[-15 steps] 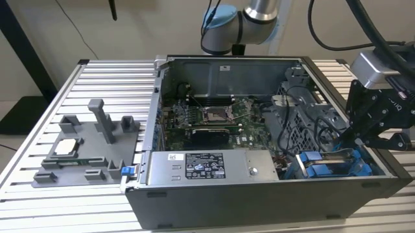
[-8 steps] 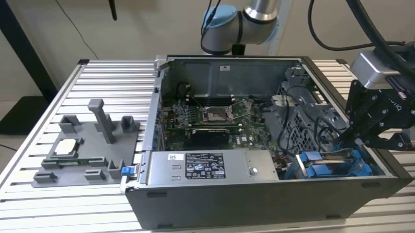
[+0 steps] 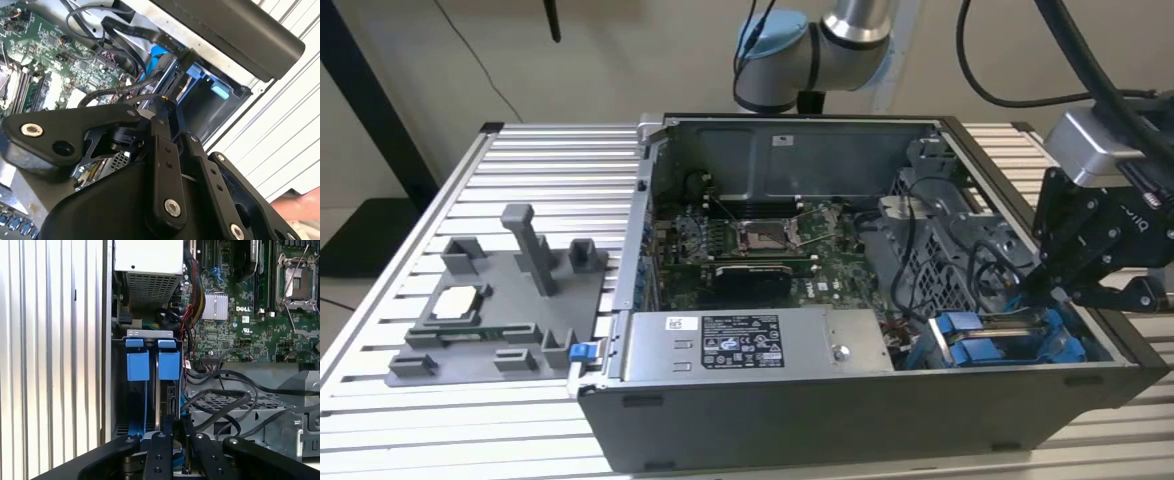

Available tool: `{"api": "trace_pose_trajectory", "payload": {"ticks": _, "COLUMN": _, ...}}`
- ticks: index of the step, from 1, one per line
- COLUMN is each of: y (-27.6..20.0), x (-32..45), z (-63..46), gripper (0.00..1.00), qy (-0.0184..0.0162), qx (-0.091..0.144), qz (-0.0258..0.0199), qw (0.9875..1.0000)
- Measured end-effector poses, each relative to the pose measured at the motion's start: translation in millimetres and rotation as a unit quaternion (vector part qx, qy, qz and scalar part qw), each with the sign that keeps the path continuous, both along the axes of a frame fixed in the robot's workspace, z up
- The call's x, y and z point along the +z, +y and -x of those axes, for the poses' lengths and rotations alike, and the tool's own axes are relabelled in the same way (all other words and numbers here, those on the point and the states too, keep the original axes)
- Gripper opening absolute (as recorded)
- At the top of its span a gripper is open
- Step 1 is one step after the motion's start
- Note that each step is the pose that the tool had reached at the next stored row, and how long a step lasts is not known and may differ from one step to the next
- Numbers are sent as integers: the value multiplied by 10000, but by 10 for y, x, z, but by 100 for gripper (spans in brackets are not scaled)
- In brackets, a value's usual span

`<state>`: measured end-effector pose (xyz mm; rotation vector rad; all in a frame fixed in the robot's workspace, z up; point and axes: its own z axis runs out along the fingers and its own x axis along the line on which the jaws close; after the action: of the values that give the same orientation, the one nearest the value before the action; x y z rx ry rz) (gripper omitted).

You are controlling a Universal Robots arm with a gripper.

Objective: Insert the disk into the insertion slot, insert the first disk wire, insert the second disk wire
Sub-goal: 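Insert the first disk wire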

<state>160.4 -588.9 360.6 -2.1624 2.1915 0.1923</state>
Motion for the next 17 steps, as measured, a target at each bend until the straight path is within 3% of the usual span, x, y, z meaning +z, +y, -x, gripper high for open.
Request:
{"api": "trace_pose_trajectory", "payload": {"ticks": 3, "y": 6, "x": -35, "z": -5, "gripper": 0, "qy": 3, "qx": -2, "qz": 2, "qw": 10000}}
{"api": "trace_pose_trajectory", "payload": {"ticks": 7, "y": 53, "x": -103, "z": -13, "gripper": 0, "qy": 10, "qx": -7, "qz": -1, "qw": 10000}}
{"api": "trace_pose_trajectory", "payload": {"ticks": 17, "y": 49, "x": -179, "z": -56, "gripper": 0, "qy": 11, "qx": -51, "qz": -2, "qw": 10000}}
